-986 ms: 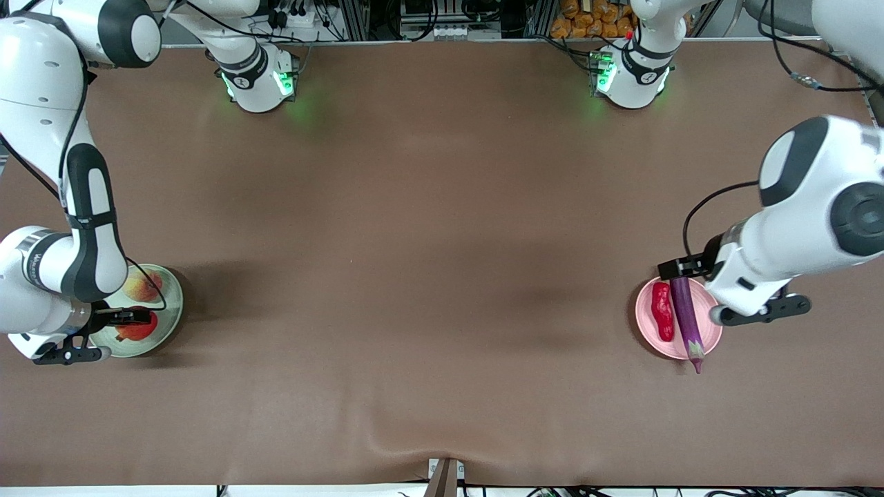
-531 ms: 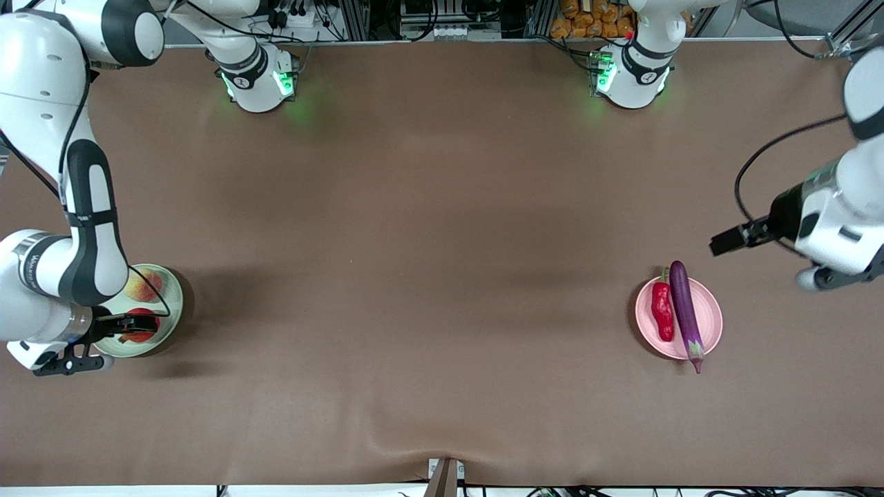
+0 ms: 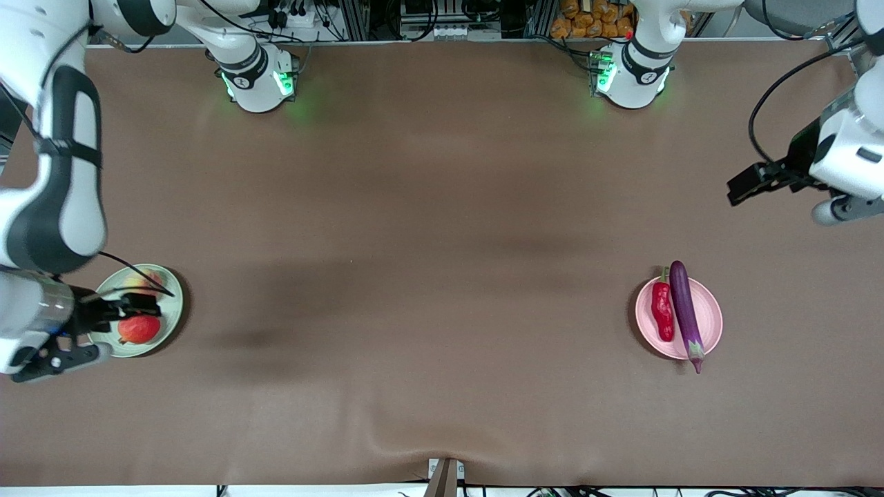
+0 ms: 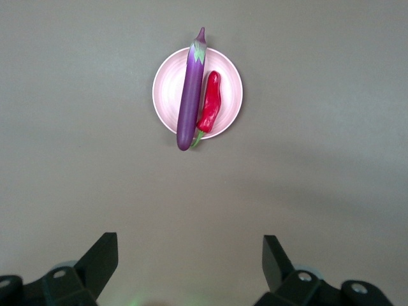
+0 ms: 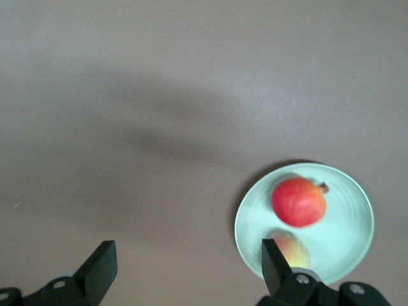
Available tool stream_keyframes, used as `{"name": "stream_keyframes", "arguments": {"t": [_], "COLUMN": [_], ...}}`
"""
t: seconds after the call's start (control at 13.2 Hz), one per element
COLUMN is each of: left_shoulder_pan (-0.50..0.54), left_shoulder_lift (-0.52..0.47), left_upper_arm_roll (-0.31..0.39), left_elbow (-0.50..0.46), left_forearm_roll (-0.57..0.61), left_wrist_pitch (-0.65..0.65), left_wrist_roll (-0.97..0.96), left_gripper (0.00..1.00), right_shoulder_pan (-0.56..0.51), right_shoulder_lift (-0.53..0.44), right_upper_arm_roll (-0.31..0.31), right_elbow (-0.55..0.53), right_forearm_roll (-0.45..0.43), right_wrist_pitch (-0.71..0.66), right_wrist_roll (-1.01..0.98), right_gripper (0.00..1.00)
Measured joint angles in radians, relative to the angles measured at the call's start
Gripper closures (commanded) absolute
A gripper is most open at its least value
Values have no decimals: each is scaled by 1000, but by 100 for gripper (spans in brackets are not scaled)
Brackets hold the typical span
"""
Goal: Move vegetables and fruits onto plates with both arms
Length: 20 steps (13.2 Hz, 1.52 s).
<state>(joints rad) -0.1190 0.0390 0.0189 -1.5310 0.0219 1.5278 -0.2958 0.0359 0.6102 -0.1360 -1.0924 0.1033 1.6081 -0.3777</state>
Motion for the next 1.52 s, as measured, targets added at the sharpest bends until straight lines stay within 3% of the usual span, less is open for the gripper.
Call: {"name": "stream_keyframes", "arguments": {"t": [0.23, 0.68, 1.14, 1.52], "left_shoulder_pan": [35, 100, 105, 110], "left_shoulder_lift": [-43, -99, -153, -161], "left_upper_arm_roll": [11, -82, -95, -95], "left_elbow": [-39, -98, -145, -120], "left_forearm_roll": [-35, -36, -34, -1], "left_wrist_pitch": [2, 14, 19, -9], "left_wrist_roll": [50, 55, 66, 98], "left_gripper": [0, 0, 0, 0], "right_shoulder_pan": [0, -1, -3, -26], "right_shoulder_lift": [-100, -305, -580, -666], "right_upper_arm_roll": [1, 86, 103, 145], "right_elbow": [27, 4, -366, -501], "right_forearm_roll": [0, 0, -16, -24], "right_wrist_pitch": [-119, -289, -161, -100], "right_wrist_roll": [25, 461, 513, 519], "right_gripper": [0, 0, 0, 0]}}
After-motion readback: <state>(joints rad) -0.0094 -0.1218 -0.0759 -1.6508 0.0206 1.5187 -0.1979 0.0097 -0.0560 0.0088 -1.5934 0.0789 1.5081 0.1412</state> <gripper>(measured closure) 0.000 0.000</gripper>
